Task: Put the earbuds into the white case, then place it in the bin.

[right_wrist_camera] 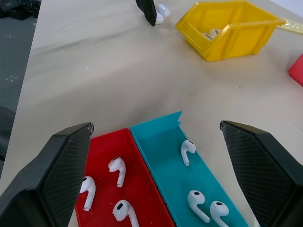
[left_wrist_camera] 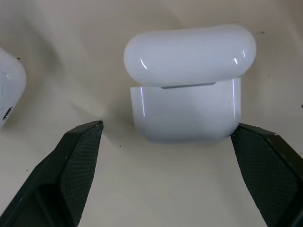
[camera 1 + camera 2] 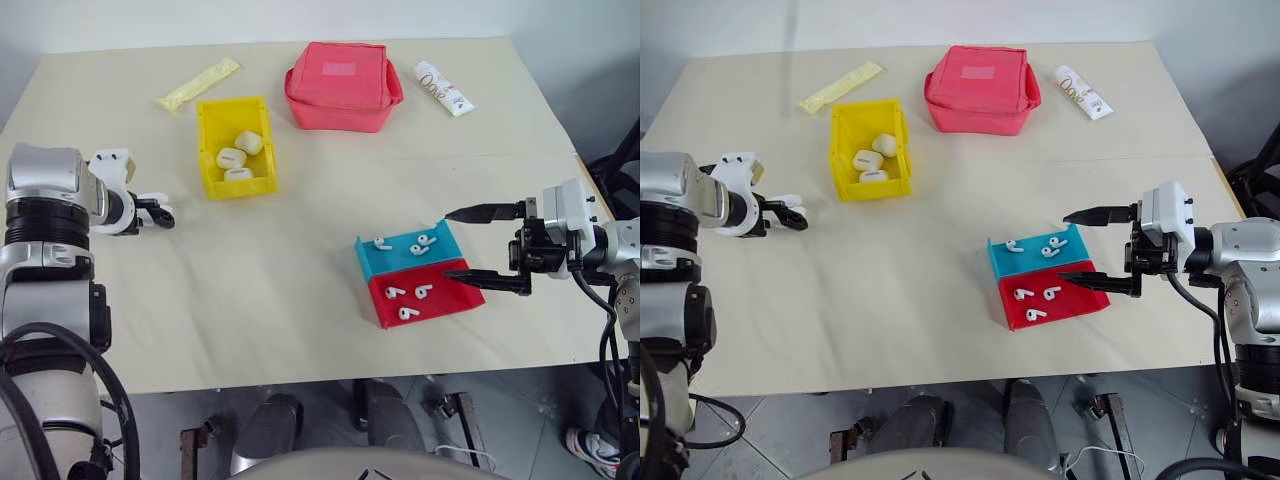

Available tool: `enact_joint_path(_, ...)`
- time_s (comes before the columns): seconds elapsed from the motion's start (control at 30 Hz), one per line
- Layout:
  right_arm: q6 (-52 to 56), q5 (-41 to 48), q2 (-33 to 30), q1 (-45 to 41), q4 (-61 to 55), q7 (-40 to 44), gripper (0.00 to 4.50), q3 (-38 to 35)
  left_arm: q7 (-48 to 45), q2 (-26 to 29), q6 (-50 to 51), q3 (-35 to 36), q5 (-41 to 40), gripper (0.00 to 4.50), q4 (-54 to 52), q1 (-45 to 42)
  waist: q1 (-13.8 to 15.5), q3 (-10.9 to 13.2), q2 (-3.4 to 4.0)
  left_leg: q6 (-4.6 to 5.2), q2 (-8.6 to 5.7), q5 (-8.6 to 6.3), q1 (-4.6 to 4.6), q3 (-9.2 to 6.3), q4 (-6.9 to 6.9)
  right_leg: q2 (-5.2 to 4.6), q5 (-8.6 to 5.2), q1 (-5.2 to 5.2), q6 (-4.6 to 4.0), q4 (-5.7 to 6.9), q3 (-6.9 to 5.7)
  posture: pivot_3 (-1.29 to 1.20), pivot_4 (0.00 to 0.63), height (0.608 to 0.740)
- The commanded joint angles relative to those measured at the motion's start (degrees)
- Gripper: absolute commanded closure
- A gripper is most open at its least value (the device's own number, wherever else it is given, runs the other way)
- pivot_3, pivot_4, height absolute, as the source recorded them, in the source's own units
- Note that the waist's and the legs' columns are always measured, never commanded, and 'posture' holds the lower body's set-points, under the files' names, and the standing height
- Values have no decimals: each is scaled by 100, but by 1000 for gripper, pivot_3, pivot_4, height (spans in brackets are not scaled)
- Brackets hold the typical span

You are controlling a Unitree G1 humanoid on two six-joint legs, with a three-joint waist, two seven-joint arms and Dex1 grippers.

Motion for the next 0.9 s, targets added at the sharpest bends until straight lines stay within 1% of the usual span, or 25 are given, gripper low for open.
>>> enact_joint_path(0.03,27,140,-120,34,-191,-13,0,-225,158,-142,-148,220,55,35,180,-193,13,0,0,0,-1,0,0,0,1,-1,0,0,1,0,0,0,150,740)
enact_joint_path(0.27,40,142,-137,52,-203,-21,0,-246,348,-302,-71,418,110,35,370,-283,33,-1,-1,1,-4,1,0,0,5,-3,1,1,2,2,-1,0,150,740)
enact_joint_path(0.57,37,137,-144,20,-178,-42,0,-232,425,-370,88,498,142,35,544,-297,25,-2,1,2,-4,1,1,2,5,-3,2,1,3,4,1,0,150,740)
enact_joint_path(0.6,38,137,-145,13,-175,-43,0,-227,453,-381,84,508,156,413,581,-289,23,-2,2,2,-4,1,1,2,5,-3,2,1,3,4,1,0,150,740)
enact_joint_path(0.63,37,136,-143,1,-166,-43,0,-224,469,-395,110,521,163,561,619,-293,23,-3,3,2,-4,1,2,2,4,-3,2,1,3,4,1,0,150,740)
enact_joint_path(0.73,40,130,-147,-10,-163,-54,0,-222,504,-421,137,576,174,1474,670,-281,25,-4,3,2,-4,1,2,2,5,-3,2,2,3,4,1,0,150,740)
enact_joint_path(0.77,41,128,-152,-9,-165,-56,0,-225,518,-428,135,604,172,1698,682,-273,23,-5,4,2,-5,1,2,2,5,-3,2,2,3,4,1,0,150,740)
enact_joint_path(0.83,49,132,-170,-13,-164,-56,0,-241,513,-430,156,620,169,1736,648,-231,22,-5,4,2,-5,1,3,2,5,-3,2,2,3,5,2,0,150,740)
enact_joint_path(0.9,50,129,-204,-15,-163,-58,0,-271,412,-397,77,618,123,1736,387,-113,22,-5,5,1,-5,1,3,3,5,-3,2,2,3,5,2,0,150,740)
